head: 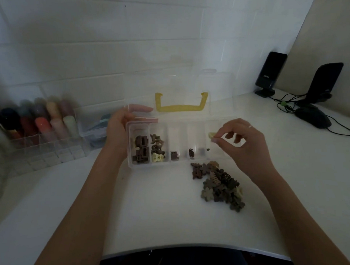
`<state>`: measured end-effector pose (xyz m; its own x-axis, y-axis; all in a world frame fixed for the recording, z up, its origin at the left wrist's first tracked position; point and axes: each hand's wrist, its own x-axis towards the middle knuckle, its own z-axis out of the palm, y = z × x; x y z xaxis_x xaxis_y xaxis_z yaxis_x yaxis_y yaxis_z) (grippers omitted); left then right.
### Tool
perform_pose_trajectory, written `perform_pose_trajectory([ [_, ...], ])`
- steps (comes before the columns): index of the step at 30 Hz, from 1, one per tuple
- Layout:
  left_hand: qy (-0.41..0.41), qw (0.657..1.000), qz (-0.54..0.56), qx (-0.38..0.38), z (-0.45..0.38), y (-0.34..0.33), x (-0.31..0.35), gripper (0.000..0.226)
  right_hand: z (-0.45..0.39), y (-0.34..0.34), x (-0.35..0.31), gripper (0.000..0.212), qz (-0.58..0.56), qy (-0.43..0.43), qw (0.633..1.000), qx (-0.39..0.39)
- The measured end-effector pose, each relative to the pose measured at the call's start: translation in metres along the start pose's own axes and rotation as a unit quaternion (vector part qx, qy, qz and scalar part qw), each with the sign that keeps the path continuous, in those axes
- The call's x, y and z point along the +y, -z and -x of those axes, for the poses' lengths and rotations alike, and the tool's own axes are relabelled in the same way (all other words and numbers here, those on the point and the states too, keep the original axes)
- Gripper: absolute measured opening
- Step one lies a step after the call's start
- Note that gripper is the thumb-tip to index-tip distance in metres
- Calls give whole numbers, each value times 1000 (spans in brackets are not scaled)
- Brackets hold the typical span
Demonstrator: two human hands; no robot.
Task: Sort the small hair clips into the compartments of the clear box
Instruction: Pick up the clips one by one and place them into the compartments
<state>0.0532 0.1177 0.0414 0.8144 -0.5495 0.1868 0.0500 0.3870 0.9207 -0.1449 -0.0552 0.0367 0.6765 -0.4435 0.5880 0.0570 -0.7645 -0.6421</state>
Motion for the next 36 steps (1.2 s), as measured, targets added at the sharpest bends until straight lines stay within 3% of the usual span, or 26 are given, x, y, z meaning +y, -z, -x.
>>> perform_pose_trajectory([
  [4,10,1000,9,7,4,1,7,31,2,2,-1,20,31,14,999,11],
  [19,27,999,25,19,2,10,11,33,1,11,3,12,74,-31,993,90],
  [24,28,999,18,20,0,12,9,33,2,9,6,7,140,-56,987,49],
  [32,27,999,36,12,4,6,12,34,3,7,2,9,58,-25,998,29],
  [36,23,999,23,18,4,6,12,33,2,7,3,9,116,-26,992,35],
])
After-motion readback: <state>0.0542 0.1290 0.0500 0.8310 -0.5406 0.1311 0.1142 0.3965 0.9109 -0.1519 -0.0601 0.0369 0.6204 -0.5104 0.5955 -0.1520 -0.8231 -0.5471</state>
